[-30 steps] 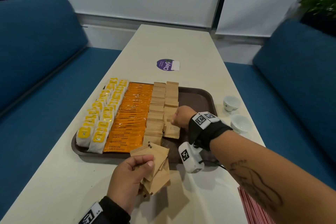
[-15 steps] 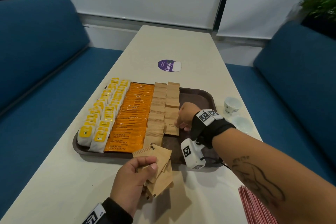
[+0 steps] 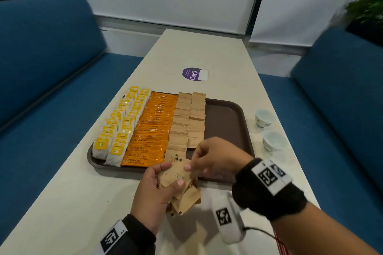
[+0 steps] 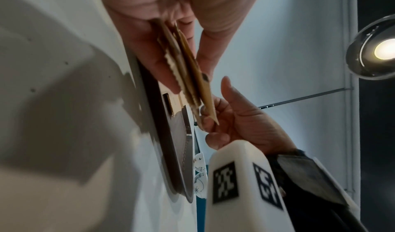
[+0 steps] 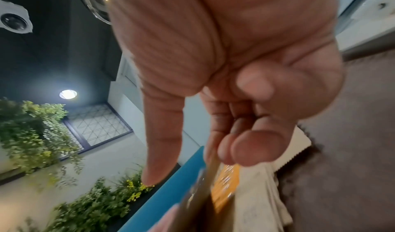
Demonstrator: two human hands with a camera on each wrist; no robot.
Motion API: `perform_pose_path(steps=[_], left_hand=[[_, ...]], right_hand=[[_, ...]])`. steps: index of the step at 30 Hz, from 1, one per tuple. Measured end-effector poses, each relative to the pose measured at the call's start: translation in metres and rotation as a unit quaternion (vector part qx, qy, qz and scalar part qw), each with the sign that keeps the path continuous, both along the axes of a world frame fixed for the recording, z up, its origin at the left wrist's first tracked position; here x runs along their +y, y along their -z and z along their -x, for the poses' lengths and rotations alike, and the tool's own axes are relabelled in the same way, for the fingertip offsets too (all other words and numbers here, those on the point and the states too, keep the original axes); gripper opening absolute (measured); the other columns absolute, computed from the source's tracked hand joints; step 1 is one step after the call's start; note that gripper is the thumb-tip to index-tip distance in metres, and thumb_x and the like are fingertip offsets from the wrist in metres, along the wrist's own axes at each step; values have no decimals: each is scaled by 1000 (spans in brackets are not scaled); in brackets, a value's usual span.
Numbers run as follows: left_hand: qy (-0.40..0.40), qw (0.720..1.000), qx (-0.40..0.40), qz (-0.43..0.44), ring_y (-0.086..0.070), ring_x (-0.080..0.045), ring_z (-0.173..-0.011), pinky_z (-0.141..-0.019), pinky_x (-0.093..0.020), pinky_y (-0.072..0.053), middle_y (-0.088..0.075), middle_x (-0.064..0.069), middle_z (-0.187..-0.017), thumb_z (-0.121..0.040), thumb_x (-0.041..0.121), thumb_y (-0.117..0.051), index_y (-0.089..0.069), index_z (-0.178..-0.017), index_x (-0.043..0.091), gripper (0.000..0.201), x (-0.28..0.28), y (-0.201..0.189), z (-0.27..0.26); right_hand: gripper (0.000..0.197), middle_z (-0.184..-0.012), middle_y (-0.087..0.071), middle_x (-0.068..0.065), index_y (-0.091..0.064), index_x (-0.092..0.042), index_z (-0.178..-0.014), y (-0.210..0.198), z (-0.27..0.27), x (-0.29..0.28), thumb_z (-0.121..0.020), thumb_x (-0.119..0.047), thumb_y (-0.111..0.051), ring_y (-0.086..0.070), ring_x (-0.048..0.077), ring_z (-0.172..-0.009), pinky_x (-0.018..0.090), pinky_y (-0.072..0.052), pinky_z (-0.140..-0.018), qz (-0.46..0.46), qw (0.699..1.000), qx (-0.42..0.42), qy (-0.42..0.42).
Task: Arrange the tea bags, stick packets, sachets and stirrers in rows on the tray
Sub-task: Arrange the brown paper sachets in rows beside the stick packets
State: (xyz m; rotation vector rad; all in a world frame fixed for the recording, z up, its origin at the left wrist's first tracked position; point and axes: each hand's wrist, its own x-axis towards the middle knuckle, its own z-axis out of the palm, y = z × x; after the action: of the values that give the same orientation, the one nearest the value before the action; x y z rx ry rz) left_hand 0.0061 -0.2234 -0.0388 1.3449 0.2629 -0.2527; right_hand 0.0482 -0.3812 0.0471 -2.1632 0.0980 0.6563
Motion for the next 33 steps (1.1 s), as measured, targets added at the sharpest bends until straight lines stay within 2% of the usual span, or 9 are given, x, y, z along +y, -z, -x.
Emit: perform_pose_path(steps=[3, 7, 14, 18, 20, 22, 24, 28, 33], left_hand=[[-1, 999, -25, -33, -62, -25, -99, -67, -36, -50, -64, -4, -111, -64, 7, -78, -55, -102, 26, 48, -3, 0, 3], [17, 997, -45, -64, -61, -25, -101, -82, -43, -52, -63, -6, -110, -67, -5, -76, -57, -100, 24, 48, -3, 2, 8], [25, 996, -51, -67, -64, -23, -98, -85, -43, -52, -69, -5, -105, -78, 3, -69, -60, -102, 20, 30, -8, 2, 12], [42, 993, -58, -94, -65, -21, -95, -82, -42, -53, -70, -2, -101, -82, 6, -66, -63, -95, 17, 17, -4, -4, 9], [66, 988, -67, -120, -65, -19, -93, -77, -36, -54, -69, -1, -101, -81, 7, -68, -63, -92, 15, 15, -1, -6, 7], [90, 983, -72, -142, -65, -20, -92, -76, -35, -54, -69, 0, -100, -79, 9, -70, -64, -88, 16, 13, 1, -8, 6], [99, 980, -72, -157, -65, -20, -92, -76, -36, -54, -69, 1, -98, -78, 10, -72, -65, -85, 17, 12, 2, -8, 3], [87, 984, -59, -142, -66, -22, -90, -75, -36, -53, -70, -3, -95, -74, 5, -74, -67, -86, 16, 18, 3, -10, -2], [45, 995, -12, -85, -66, -25, -91, -72, -40, -55, -67, -5, -105, -77, -3, -68, -66, -93, 16, 25, 12, -4, -12]], right_hand=[[25, -74, -60, -3, -62, -14, -88, 14, 18, 4, -73, -22, -80, -50, 3, -57, 13, -42, -51, -15, 999, -35, 19], [16, -71, -61, -3, -59, -16, -74, 30, 30, 2, -79, -18, -75, -51, 4, -57, 12, -38, -44, -96, 990, -44, 96], [21, -74, -62, 6, -52, -10, -70, 27, 45, -2, -86, -8, -66, -58, 6, -57, 12, -39, -42, -254, 935, -50, 242], [22, -83, -60, 2, -57, -13, -76, 28, 47, -11, -74, -5, -77, -56, -2, -60, 8, -40, -48, -123, 972, -96, 177], [43, -102, -52, -7, -61, -23, -103, 23, 45, -14, -68, -8, -81, -48, -4, -74, 6, -39, -60, -16, 983, -151, 99], [62, -103, -47, -19, -58, -29, -122, 17, 43, -12, -69, -7, -79, -46, -9, -83, 6, -41, -70, 27, 984, -177, 8], [53, -96, -51, -22, -63, -27, -118, 14, 41, -8, -71, -8, -78, -52, -7, -83, 11, -48, -75, 42, 985, -161, -38], [19, -87, -66, -8, -69, -23, -90, 17, 36, -8, -75, -13, -77, -62, 6, -81, 24, -56, -77, 47, 989, -141, 1], [9, -74, -67, 8, -64, -12, -81, 12, 12, -25, -89, -15, -64, -56, 7, -49, 19, -48, -47, -32, 982, -79, 166]])
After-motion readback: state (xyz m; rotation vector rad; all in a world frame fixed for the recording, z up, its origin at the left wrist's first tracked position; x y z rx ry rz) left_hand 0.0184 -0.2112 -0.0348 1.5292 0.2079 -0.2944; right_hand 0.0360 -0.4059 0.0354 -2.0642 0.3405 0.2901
